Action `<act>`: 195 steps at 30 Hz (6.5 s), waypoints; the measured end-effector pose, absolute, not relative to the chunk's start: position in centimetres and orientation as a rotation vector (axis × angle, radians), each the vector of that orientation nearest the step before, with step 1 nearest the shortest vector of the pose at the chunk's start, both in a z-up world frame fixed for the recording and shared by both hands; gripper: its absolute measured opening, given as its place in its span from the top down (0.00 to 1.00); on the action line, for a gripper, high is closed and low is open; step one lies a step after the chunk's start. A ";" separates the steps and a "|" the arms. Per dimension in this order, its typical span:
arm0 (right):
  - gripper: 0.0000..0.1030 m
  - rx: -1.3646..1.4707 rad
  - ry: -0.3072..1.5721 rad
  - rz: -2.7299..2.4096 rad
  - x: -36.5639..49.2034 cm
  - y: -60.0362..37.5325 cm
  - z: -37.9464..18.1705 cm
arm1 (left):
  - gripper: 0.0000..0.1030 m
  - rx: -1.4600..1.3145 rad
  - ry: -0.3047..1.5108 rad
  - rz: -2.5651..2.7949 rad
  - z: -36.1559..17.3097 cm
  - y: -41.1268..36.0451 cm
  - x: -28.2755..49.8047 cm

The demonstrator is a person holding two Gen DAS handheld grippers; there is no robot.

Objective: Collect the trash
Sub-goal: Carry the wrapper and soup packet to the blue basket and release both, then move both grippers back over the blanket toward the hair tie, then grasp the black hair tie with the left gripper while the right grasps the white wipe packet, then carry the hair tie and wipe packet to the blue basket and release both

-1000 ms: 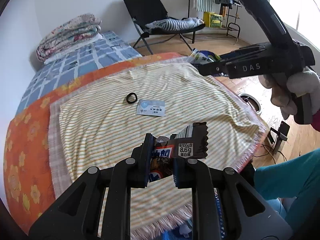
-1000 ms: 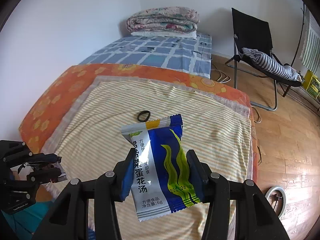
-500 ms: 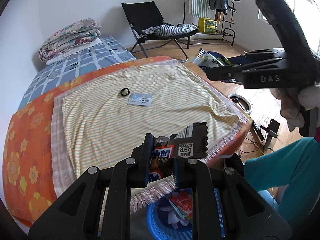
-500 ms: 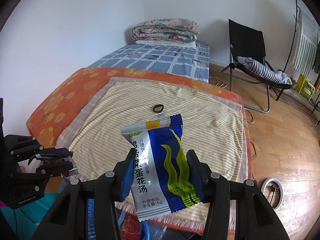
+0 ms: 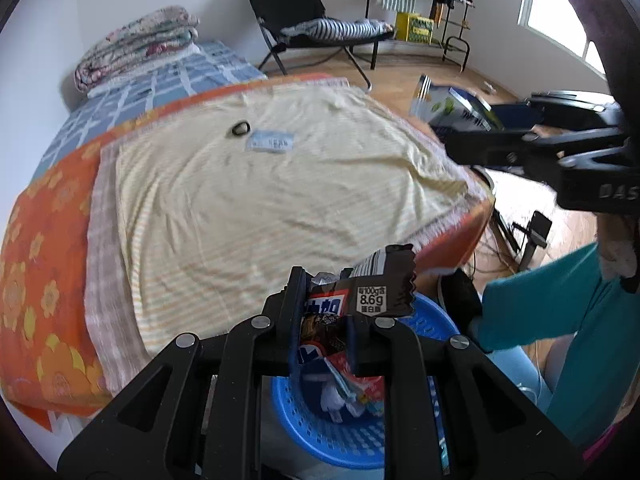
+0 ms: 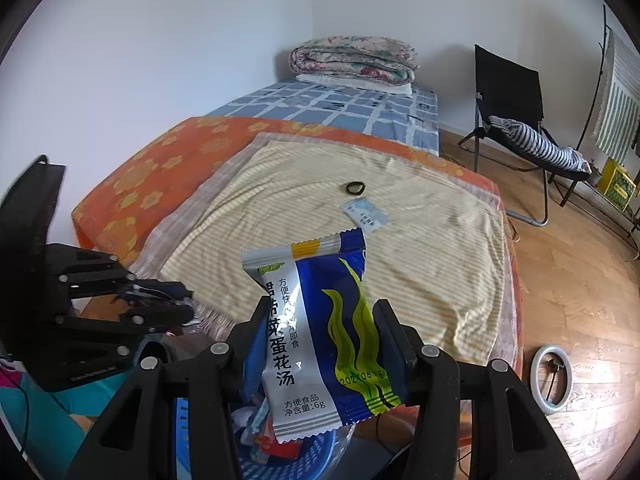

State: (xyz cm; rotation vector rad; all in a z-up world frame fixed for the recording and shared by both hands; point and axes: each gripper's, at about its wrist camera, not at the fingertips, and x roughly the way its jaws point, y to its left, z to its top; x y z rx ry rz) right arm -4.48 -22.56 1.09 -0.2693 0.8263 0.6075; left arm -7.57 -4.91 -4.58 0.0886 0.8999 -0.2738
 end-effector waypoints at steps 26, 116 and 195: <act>0.49 -0.223 1.040 0.635 -9.3 -24.1 -8.6 | 0.84 0.085 1.141 -0.280 -13.4 -6.3 -9.2; 0.09 -0.207 0.950 0.658 7.5 -22.6 -5.8 | 0.41 -0.084 1.017 -0.145 -7.4 0.2 9.0; 0.49 -0.459 0.940 0.707 18.9 -14.0 -8.6 | 0.98 -0.084 0.973 0.006 -9.3 5.3 21.4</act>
